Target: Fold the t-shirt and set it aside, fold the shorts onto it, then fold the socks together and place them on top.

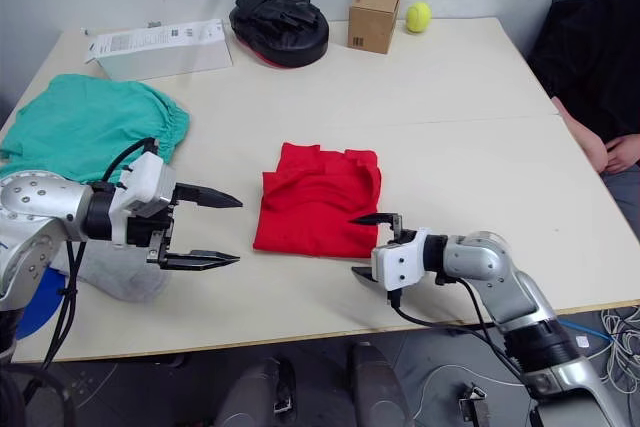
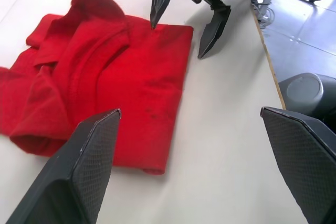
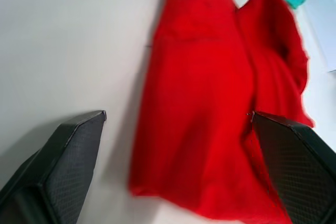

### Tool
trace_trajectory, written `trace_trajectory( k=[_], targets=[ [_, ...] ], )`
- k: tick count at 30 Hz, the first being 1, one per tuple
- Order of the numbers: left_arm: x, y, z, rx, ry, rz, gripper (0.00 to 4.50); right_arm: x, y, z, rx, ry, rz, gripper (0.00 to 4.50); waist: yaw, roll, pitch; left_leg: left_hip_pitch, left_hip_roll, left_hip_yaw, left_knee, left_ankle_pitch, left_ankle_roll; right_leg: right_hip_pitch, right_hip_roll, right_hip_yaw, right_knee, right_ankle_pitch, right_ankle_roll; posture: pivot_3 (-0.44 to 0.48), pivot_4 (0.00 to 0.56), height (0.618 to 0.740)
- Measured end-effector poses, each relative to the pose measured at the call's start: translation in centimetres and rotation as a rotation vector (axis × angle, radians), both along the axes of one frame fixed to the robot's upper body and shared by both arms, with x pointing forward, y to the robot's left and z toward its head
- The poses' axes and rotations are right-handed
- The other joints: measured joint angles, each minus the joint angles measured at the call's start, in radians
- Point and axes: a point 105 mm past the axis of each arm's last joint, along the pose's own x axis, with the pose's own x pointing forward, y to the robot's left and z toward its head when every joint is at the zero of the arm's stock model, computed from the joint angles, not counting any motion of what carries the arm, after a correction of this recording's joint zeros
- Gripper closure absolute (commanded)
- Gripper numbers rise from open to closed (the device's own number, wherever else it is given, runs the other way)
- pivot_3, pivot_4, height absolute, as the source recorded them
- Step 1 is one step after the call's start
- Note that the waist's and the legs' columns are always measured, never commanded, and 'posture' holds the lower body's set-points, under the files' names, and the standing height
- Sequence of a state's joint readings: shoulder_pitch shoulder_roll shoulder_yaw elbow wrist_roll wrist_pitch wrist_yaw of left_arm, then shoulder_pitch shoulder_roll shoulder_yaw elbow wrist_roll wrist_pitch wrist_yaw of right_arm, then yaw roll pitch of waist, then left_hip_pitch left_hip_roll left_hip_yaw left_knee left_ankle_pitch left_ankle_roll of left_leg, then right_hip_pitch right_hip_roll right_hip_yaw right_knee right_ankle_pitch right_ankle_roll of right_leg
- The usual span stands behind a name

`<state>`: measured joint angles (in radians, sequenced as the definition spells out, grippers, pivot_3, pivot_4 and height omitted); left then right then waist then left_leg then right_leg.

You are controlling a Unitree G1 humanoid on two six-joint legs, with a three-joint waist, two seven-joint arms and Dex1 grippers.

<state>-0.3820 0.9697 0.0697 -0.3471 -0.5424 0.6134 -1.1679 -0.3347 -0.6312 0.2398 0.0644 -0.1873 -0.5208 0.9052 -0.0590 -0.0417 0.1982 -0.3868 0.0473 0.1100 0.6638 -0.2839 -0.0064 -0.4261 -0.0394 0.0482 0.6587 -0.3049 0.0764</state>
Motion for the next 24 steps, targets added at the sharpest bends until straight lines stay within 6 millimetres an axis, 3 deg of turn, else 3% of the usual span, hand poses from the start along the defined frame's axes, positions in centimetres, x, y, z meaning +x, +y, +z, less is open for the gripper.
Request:
trace_trajectory(
  k=[10, 19, 24],
  targets=[
    [0.1, 0.1, 0.6, -0.004, -0.025, 0.037, 0.00, 0.1, 0.5, -1.9, -0.025, -0.042, 0.053, 4.48, 0.000, -0.002, -0.001, 0.001, 0.000, 0.000, 0.000, 0.000, 0.000, 0.001, 0.000, 0.001, 0.000, 0.000, -0.001, 0.000, 0.150, 0.740],
    [-0.2, 0.4, 0.0, 0.008, -0.002, 0.054, 0.00, 0.1, -0.6, -1.8, -0.049, -0.038, 0.068, 4.49, 0.007, -0.002, -0.001, 0.001, -0.001, 0.000, 0.000, 0.000, 0.000, 0.002, -0.001, 0.000, -0.001, 0.000, -0.001, 0.000, 0.150, 0.740],
    [-0.7, 0.3, -0.2, 0.025, -0.001, 0.032, 0.00, -2.3, -2.0, -2.1, -0.094, 0.026, 0.150, 4.49, 0.008, -0.002, -0.001, 0.001, 0.000, 0.000, 0.000, -0.001, 0.000, 0.002, -0.001, 0.000, -0.002, 0.000, -0.001, 0.000, 0.150, 0.740]
  ],
)
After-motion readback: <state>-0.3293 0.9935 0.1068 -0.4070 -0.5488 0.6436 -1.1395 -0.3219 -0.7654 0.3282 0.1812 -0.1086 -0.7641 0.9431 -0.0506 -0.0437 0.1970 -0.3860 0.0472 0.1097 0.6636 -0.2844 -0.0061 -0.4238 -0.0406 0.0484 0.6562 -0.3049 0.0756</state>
